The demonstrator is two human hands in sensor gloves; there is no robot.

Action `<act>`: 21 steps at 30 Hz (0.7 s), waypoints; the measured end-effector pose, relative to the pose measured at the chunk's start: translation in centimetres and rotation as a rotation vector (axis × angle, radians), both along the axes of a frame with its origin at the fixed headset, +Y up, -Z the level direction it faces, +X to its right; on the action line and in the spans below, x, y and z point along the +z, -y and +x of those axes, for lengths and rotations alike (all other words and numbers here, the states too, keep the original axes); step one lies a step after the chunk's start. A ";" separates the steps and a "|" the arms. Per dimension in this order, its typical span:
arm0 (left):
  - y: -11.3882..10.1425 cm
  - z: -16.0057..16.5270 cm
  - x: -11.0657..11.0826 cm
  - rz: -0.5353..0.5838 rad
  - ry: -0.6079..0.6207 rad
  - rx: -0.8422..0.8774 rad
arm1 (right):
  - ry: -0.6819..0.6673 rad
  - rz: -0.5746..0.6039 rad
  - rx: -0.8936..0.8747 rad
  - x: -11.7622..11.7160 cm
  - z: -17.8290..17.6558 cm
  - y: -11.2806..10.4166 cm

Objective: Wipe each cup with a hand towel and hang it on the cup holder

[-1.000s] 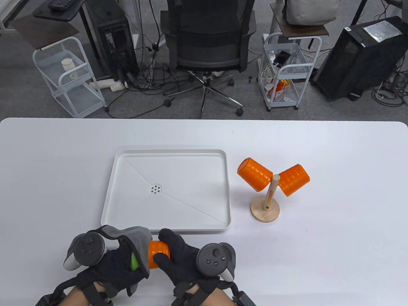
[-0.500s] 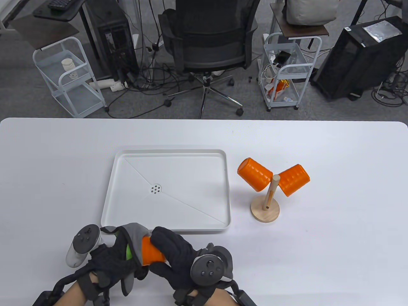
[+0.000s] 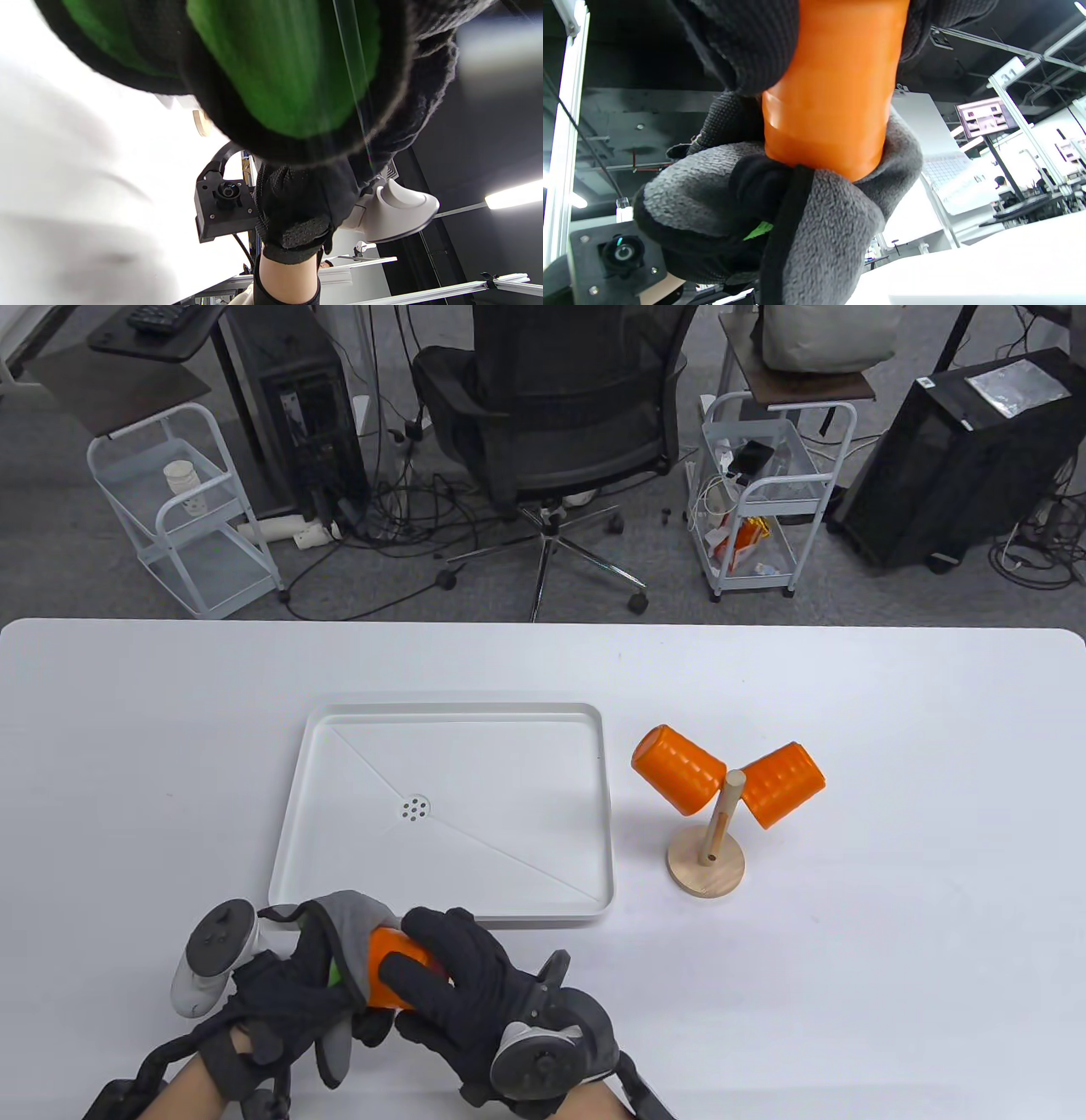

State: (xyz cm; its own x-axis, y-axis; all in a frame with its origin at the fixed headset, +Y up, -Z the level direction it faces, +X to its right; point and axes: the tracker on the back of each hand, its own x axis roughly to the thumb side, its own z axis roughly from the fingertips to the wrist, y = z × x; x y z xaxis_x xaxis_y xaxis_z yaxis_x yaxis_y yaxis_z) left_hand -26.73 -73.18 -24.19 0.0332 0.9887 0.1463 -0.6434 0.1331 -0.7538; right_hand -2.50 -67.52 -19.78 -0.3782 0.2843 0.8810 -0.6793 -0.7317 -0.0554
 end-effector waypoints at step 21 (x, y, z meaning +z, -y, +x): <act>-0.1 -0.8 -0.4 -0.026 -0.066 0.021 | 0.401 0.241 0.123 1.6 10.0 -8.0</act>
